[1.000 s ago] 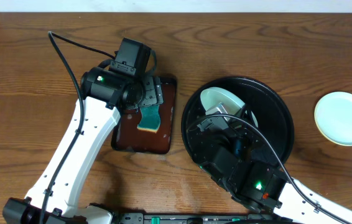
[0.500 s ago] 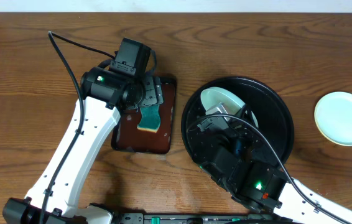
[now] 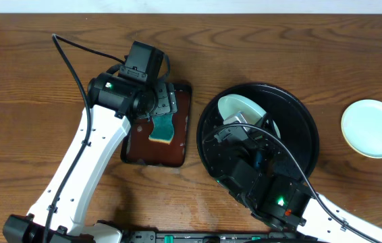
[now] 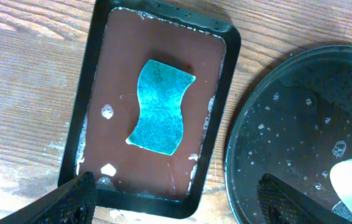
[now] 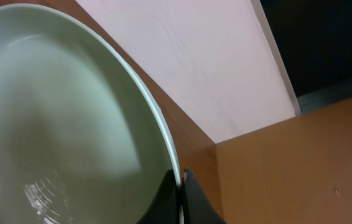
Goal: Clean dirty plates on tray and stack at the side
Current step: 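Lift the second green plate with the right gripper and tilt it, then place the green plate onto the plate stack right of the tray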
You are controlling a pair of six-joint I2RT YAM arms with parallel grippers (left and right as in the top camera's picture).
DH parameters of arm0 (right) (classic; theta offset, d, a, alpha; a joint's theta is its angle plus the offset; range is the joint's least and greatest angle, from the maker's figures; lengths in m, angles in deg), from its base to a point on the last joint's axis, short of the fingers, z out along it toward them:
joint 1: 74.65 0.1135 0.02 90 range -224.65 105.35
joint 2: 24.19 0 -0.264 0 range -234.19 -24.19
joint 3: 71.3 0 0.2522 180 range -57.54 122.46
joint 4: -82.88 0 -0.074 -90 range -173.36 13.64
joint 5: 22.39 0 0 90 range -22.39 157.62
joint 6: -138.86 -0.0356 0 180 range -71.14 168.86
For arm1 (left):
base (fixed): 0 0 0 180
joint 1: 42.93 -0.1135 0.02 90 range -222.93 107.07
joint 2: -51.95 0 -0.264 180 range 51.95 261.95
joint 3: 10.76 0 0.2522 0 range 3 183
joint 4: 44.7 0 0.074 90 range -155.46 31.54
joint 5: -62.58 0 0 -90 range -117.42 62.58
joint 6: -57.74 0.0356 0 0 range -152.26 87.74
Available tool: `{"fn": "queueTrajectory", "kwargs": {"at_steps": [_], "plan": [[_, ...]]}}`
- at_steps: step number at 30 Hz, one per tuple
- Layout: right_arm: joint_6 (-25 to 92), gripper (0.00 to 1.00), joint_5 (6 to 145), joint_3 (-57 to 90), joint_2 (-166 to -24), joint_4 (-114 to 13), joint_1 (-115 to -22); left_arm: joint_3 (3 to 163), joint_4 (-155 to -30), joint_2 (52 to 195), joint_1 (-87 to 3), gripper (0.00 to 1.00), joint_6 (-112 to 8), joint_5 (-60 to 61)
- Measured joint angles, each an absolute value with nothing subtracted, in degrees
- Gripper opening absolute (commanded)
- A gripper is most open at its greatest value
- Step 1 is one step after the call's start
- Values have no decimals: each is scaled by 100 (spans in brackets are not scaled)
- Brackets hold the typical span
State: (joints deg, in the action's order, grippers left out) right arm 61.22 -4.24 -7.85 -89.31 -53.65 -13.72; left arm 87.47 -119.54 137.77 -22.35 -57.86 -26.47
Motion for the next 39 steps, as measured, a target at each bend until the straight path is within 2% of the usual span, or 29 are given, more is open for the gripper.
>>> {"fn": "queueTrajectory", "kwargs": {"at_steps": [5, 9, 14, 17, 21, 27, 32, 33, 34, 35, 39], "plan": [[5470, 1, -374, -785, -8929, -5356, -1669, 8747, -11954, 13777, -2235, 83, -5786, -2644], [4782, 1, 409, -785, -8881, -5323, -2625, 8747, -11950, 13777, -2235, 83, -5786, -2647], [4329, 1, 2916, -785, -8802, -5260, -4841, 8747, -11959, 13777, -2235, 83, -5786, -2644], [3999, 1, 4953, -787, -8804, -5164, -6677, 8747, -11954, 13777, -2235, 83, -5789, -2634], [3652, 1, 6791, -785, -8874, -5269, -8970, 8747, -11956, 13777, -2235, 83, -5786, -2627], [3219, 1, 7696, -783, -9663, -5430, -11367, 8747, -11956, 13777, -2235, 83, -5789, -2629], [2850, 1, 7512, -785, -10594, -6062, -12058, 8747, -11956, 13777, -2235, 83, -5789, -2627], [2821, 2, 7469, -785, -10758, -6139, -12141, 8747, -11954, 13777, -2235, 83, -5786, -2627], [2786, 41, 7423, -785, -10948, -6237, -12209, 8747, -11956, 13777, -2235, 83, -5786, -2629], [2740, 53, 7399, -785, -11169, -6331, -12283, 8747, -11956, 13777, -2235, 83, -5786, -2627], [2651, 47, 8004, -778, -11245, -6519, -12323, 8747, -11954, 13777, -2235, 83, -5786, -2627]]}}
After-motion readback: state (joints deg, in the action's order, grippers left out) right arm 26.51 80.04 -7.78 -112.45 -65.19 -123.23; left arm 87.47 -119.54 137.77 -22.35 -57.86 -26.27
